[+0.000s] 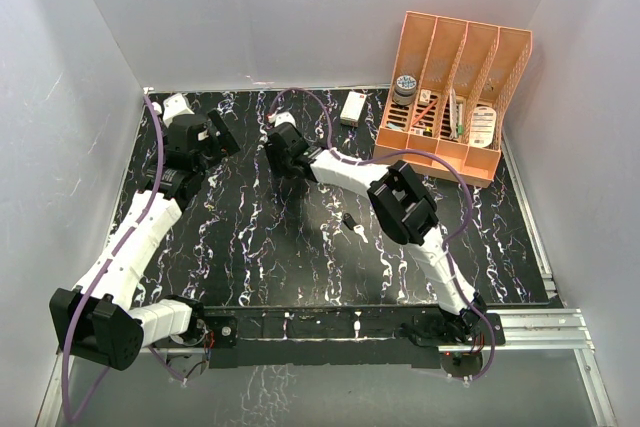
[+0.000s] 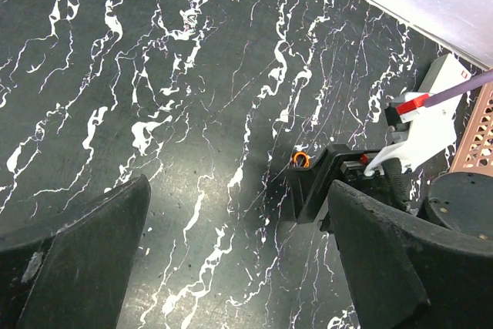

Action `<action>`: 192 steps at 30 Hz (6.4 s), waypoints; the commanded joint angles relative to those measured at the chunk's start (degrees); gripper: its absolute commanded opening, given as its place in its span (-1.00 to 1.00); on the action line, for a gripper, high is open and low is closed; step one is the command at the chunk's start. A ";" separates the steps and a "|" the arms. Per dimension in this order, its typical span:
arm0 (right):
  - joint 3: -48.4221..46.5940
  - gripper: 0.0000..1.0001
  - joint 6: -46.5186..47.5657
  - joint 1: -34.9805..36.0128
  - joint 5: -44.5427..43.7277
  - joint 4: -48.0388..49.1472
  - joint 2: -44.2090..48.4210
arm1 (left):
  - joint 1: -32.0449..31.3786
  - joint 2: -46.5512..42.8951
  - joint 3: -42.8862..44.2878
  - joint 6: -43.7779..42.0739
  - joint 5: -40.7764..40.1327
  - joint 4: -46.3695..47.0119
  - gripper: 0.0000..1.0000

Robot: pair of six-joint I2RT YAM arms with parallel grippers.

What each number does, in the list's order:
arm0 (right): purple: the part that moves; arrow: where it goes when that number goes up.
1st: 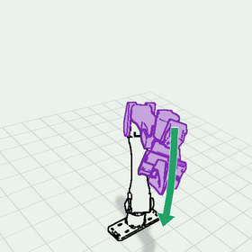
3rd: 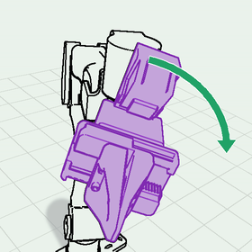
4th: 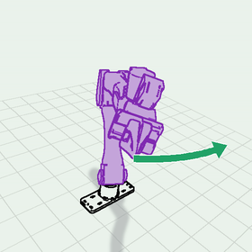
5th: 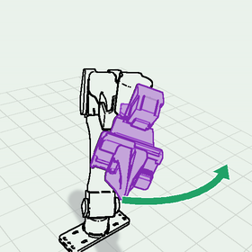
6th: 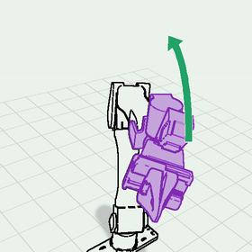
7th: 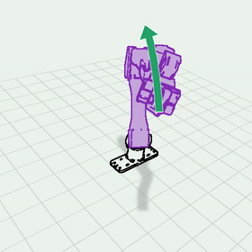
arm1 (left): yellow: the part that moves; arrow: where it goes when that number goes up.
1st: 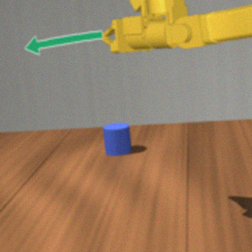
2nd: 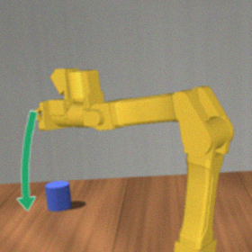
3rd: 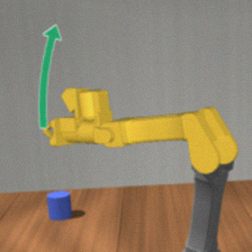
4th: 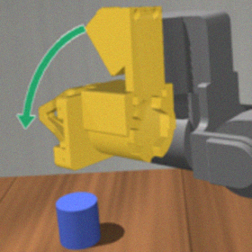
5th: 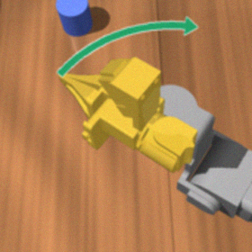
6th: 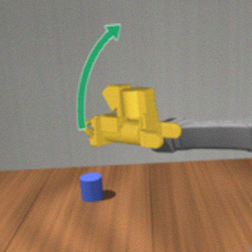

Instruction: Put the keys on the keyring

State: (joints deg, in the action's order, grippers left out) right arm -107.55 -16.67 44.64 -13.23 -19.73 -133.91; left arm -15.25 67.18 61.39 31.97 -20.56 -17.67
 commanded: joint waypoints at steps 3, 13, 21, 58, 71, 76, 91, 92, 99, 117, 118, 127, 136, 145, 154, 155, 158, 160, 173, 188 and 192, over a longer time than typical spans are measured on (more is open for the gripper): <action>-3.66 0.04 -2.08 0.48 -3.49 -0.28 -2.26 | 0.72 -2.22 0.72 -0.90 -0.55 -0.70 0.97; -4.37 -0.07 -3.65 0.53 -4.32 -1.04 -3.16 | 1.26 -2.30 0.43 -0.70 -0.06 -0.53 0.97; -5.33 -0.15 -4.27 0.53 -4.30 -1.27 -4.32 | 1.42 -2.14 0.25 -0.63 0.17 -0.35 0.97; -5.36 -0.26 -5.09 0.53 -6.20 -3.89 -4.53 | 2.50 -2.75 -0.30 -0.64 0.68 -0.18 0.97; -6.62 -1.00 -5.63 0.45 -6.54 -5.61 -5.37 | 2.74 -2.89 -0.34 -0.52 0.60 -0.34 0.97; -6.70 -1.00 -5.65 0.51 -6.67 -5.69 -5.48 | 2.78 -2.83 -0.48 -0.54 0.60 -0.18 0.97; 0.23 -1.00 -2.90 0.48 -12.45 -1.54 1.24 | 2.90 -2.69 -0.47 -0.59 0.99 0.09 0.97; 0.96 -1.00 -2.62 0.53 -12.84 -1.32 2.07 | 2.90 -2.62 -0.48 -0.59 1.08 0.16 0.97; 10.47 -1.00 -1.98 0.48 -14.09 3.81 9.95 | 2.96 -1.90 -0.73 -0.27 2.48 1.12 0.97; 33.56 -1.00 -5.19 -1.71 -11.05 13.36 31.10 | 2.95 -1.38 -1.53 0.00 6.72 2.98 0.96; 34.69 -1.00 -5.45 -1.94 -10.31 14.12 32.14 | 2.94 -1.35 -1.58 0.01 6.90 3.07 0.96; 42.76 -1.00 -8.75 -3.05 -5.16 14.72 40.60 | 2.94 -1.78 -2.38 0.36 8.75 3.96 0.96; 53.45 -1.00 -13.51 -3.05 -3.06 17.63 48.92 | 3.01 -0.70 -3.78 0.46 15.48 7.69 0.88; 54.63 -1.00 -13.17 -3.55 -8.02 14.50 52.53 | 0.26 -0.96 -7.13 1.00 21.03 10.91 0.79; 56.13 -1.00 -13.92 -4.87 -16.27 10.95 55.13 | -7.83 -2.95 -13.44 3.11 19.09 13.71 0.75; 56.07 -1.00 -13.92 -5.00 -17.14 10.14 55.30 | -8.84 -2.26 -12.89 3.11 18.47 13.39 0.74; 56.40 -1.00 -14.00 -5.47 -18.22 8.67 55.63 | -12.49 0.19 -11.19 2.87 16.50 12.67 0.74; 57.06 -1.00 -14.01 -5.79 -18.16 8.75 56.23 | -14.77 1.43 -10.78 3.01 15.42 13.22 0.74; 67.49 -1.00 -14.27 -6.40 -13.89 23.79 64.50 | -19.68 5.73 -10.14 3.74 13.58 16.34 0.73; 77.86 -1.00 -14.71 -6.39 -11.90 41.32 77.08 | -20.61 5.53 -11.16 3.98 13.46 18.17 0.73; 77.78 -1.00 -14.56 -6.43 -12.30 40.64 77.92 | -20.78 5.71 -11.14 4.04 13.37 18.12 0.73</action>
State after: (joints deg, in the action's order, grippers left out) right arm -29.50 -30.96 38.50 -25.19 16.88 -57.49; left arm -35.62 73.54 48.88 35.66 -6.68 -0.30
